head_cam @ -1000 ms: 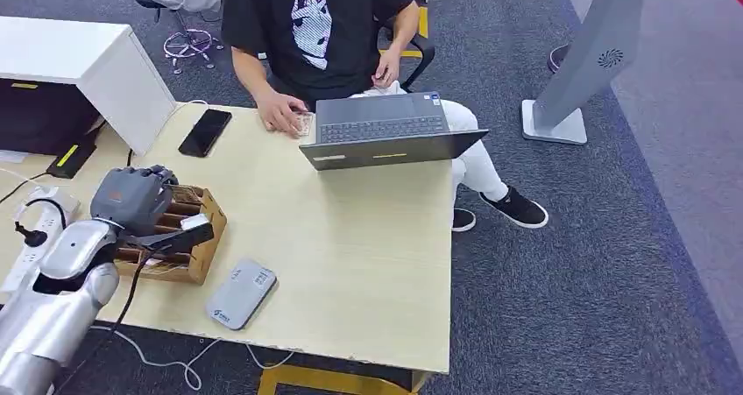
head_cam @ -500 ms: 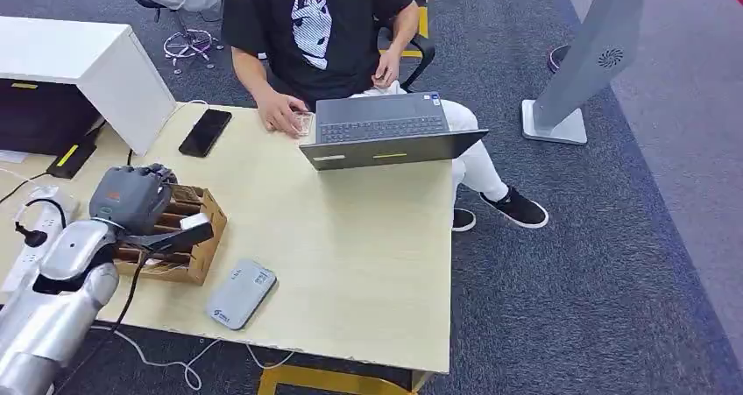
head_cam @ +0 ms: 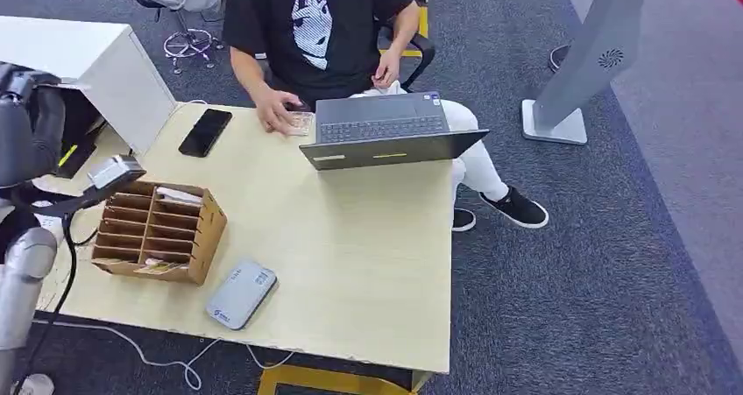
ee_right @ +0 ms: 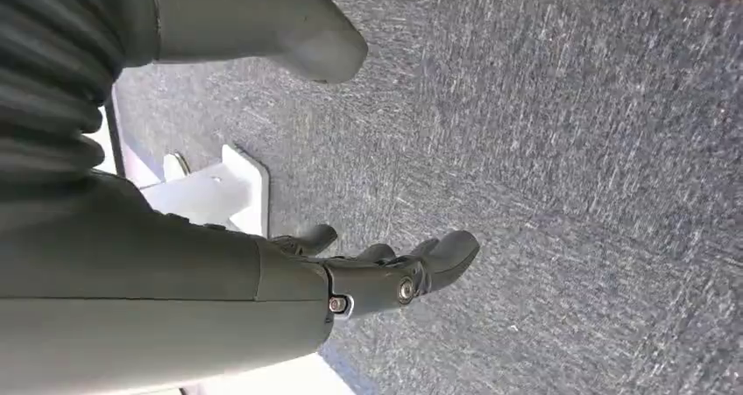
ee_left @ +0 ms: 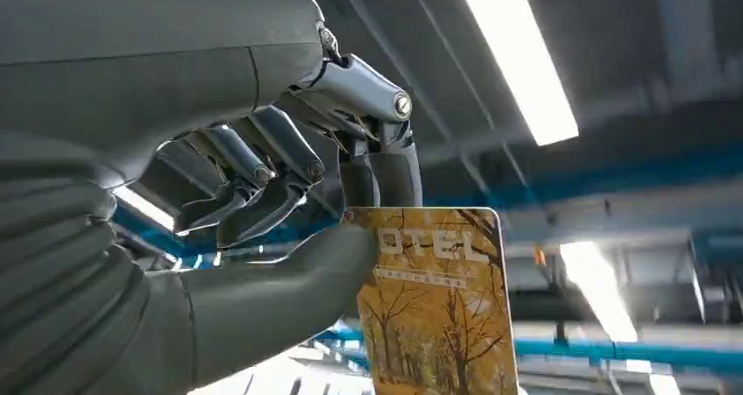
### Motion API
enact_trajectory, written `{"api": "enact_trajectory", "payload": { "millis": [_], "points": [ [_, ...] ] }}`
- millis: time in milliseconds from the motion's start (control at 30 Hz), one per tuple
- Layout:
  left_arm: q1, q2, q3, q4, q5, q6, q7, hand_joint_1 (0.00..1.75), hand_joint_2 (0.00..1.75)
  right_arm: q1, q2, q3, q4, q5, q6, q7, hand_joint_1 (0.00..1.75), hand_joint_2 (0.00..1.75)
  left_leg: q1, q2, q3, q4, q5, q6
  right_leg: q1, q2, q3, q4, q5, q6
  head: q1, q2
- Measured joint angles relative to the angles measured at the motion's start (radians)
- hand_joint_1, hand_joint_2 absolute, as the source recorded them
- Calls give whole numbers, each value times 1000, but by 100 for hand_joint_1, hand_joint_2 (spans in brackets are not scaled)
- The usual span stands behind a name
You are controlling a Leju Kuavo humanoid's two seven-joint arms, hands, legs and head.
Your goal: Pass the card to the sensor for recognition and then transmit it.
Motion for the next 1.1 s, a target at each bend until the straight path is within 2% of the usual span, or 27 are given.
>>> {"api": "enact_trajectory", "payload": {
  "millis": [133,300,433,667,800,1100],
  "points": [
    [-2,0,45,-48,-3,0,-11,175,175,0,2,0,0,0,0,1,0,175,0,0,0,0,0,0,0,0,0,0,0,0,0,0],
    [-32,2,70,-25,-27,2,-16,175,175,-1,3,0,0,4,0,8,0,175,0,-1,0,0,1,0,0,-1,0,0,1,0,0,0],
    [-58,0,69,49,-90,11,-10,175,175,-3,3,0,0,13,0,11,0,175,0,0,0,0,1,0,0,0,0,0,1,0,0,0],
    [-131,-20,58,271,-239,80,42,175,175,-16,5,0,0,35,-2,19,0,175,0,0,0,0,2,0,0,0,0,0,1,0,0,0],
    [-168,-33,55,374,-279,98,66,175,175,-20,6,0,0,42,-3,21,0,175,0,0,0,0,2,0,0,0,0,0,1,0,0,0],
    [-205,-60,54,464,-287,99,71,175,175,-23,8,0,0,40,-4,22,0,175,0,1,0,0,1,0,0,1,0,0,1,0,0,0]
  ]
}}
